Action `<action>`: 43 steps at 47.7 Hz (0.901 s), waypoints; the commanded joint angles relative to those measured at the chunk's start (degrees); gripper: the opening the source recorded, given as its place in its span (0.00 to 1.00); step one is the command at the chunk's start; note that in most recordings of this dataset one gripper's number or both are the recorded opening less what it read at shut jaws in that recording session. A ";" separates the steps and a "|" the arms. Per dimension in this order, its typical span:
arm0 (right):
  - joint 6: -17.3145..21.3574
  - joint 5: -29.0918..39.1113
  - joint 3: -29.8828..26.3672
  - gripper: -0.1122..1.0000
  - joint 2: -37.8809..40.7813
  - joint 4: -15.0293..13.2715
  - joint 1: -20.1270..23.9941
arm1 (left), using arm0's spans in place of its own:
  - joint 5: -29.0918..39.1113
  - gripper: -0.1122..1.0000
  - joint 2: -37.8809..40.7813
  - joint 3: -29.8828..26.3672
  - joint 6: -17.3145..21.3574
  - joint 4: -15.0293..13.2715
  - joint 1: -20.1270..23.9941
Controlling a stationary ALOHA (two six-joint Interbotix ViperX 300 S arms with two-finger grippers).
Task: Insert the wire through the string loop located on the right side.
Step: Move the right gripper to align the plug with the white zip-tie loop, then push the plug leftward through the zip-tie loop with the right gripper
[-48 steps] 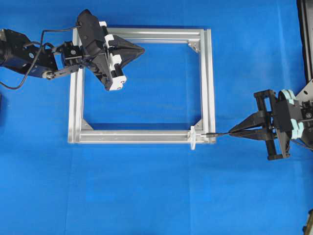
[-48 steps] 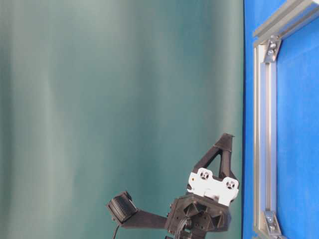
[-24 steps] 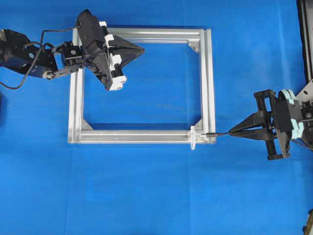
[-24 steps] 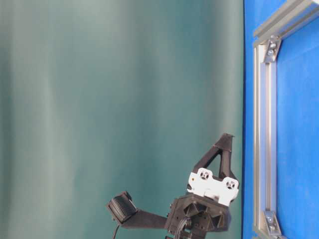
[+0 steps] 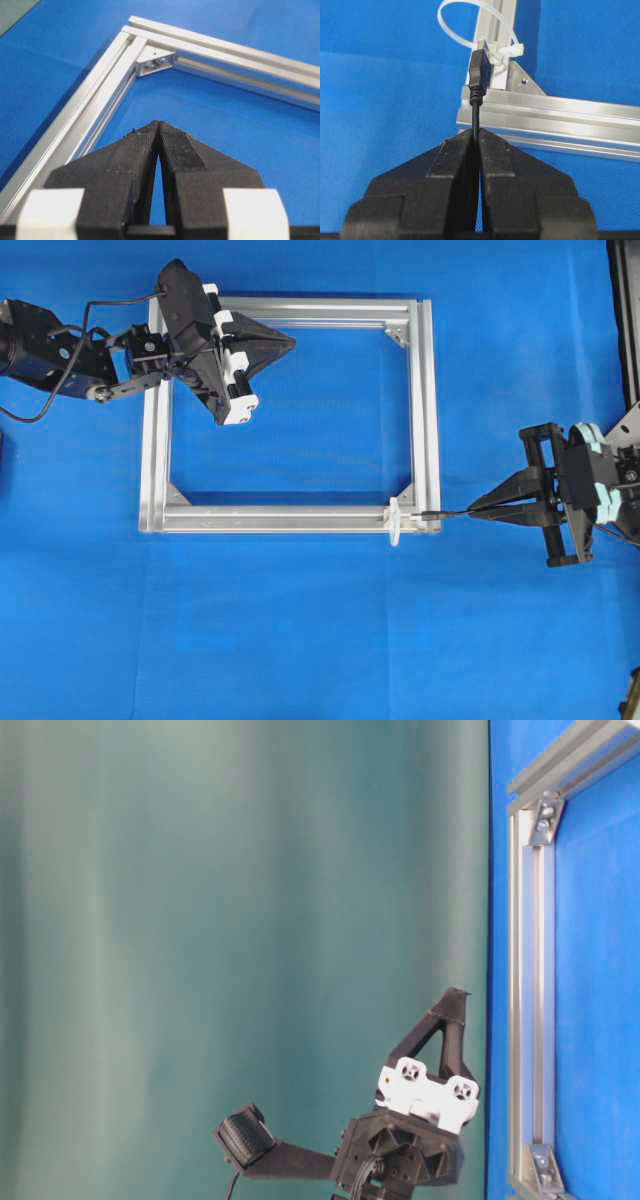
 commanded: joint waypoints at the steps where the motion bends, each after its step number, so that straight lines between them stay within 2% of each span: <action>1: -0.09 -0.53 -0.62 0.08 -0.18 0.00 0.00 | -0.62 0.10 -1.93 -0.35 -0.09 0.18 -0.18; 30: 0.00 -1.05 -0.88 0.08 0.09 0.09 0.00 | -0.62 0.10 -1.93 -0.26 -0.09 0.18 -0.18; 43: 0.00 -3.43 -4.04 0.08 6.59 0.09 -0.09 | -0.62 0.10 -1.93 -0.26 -0.09 0.18 -0.18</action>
